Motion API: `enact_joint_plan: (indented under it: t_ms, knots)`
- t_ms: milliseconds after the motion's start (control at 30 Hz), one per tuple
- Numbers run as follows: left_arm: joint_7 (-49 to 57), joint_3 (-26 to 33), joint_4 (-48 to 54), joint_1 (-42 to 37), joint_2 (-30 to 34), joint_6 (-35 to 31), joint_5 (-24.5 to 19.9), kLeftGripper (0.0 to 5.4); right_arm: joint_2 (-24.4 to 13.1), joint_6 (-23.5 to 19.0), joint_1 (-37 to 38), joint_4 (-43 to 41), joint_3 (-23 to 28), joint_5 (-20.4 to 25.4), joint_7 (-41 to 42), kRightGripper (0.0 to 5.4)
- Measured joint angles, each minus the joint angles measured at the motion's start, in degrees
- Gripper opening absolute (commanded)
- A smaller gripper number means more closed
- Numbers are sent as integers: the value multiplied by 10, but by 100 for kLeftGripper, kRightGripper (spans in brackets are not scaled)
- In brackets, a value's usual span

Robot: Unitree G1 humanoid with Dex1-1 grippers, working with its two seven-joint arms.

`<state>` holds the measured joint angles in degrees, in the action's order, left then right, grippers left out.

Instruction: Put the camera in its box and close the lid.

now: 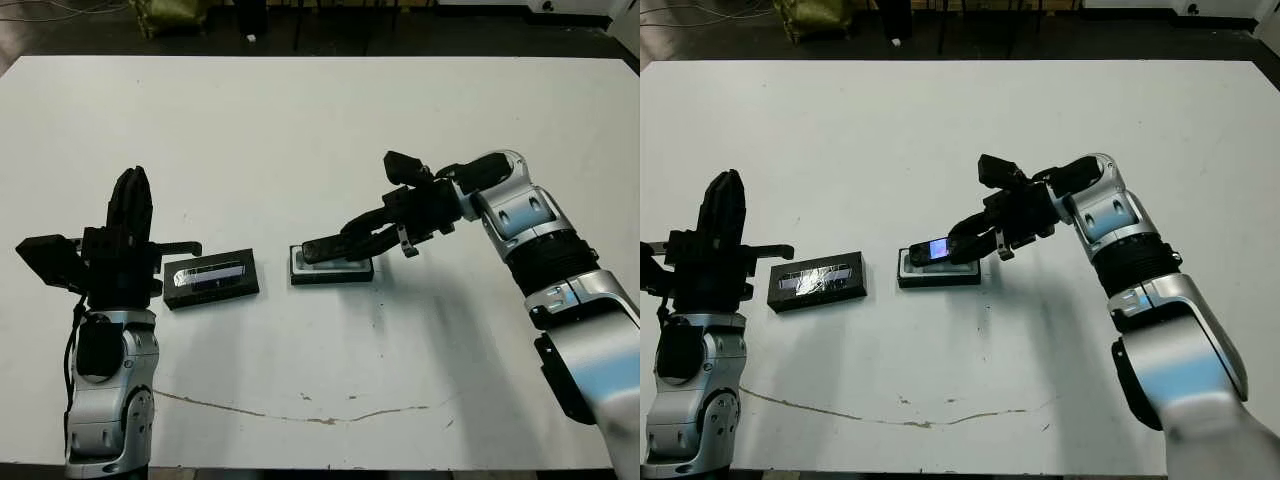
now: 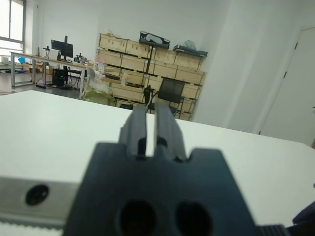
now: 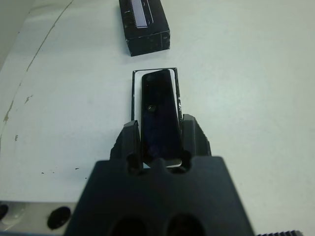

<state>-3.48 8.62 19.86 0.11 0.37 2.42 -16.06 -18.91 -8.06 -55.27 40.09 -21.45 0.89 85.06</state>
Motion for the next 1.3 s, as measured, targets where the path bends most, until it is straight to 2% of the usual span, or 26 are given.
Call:
enact_joint_plan:
  t_ms: [1300]
  knots:
    - [-3, 1, -1, 1, 0, 2, -4, 0, 18, -35, 17, -32, -25, -23, -28, 40]
